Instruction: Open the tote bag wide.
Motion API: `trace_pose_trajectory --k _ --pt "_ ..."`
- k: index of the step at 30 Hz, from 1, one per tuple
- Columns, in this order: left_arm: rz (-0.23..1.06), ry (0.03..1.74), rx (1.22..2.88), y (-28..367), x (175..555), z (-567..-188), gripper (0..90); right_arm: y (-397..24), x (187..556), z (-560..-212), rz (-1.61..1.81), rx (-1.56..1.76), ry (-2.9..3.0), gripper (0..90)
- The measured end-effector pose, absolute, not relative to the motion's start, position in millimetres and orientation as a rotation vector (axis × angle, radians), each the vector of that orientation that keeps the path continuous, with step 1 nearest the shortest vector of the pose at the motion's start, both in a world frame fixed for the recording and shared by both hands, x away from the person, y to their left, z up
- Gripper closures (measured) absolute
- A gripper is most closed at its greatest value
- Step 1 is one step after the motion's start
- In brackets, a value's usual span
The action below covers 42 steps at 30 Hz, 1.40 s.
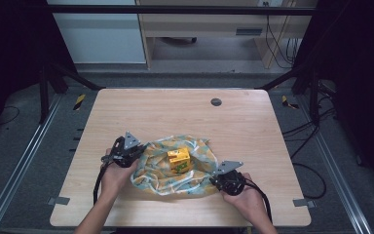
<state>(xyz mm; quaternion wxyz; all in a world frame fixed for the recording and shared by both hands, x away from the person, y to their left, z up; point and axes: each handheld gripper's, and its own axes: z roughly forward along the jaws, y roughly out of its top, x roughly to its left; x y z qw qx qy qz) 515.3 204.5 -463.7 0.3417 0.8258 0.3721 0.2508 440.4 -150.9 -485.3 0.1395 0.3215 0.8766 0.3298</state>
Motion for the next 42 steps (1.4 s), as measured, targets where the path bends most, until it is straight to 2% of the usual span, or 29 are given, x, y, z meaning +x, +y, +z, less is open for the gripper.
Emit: trace_pose_trajectory --k 11,42 --pt "0.637 0.982 2.177 202.7 528.3 -468.9 89.8 -161.4 435.9 -487.5 0.965 0.962 2.525 90.0" --pt "0.599 0.981 2.205 201.5 527.4 -476.0 89.9 -173.2 436.2 -490.4 0.934 1.028 2.517 90.0"
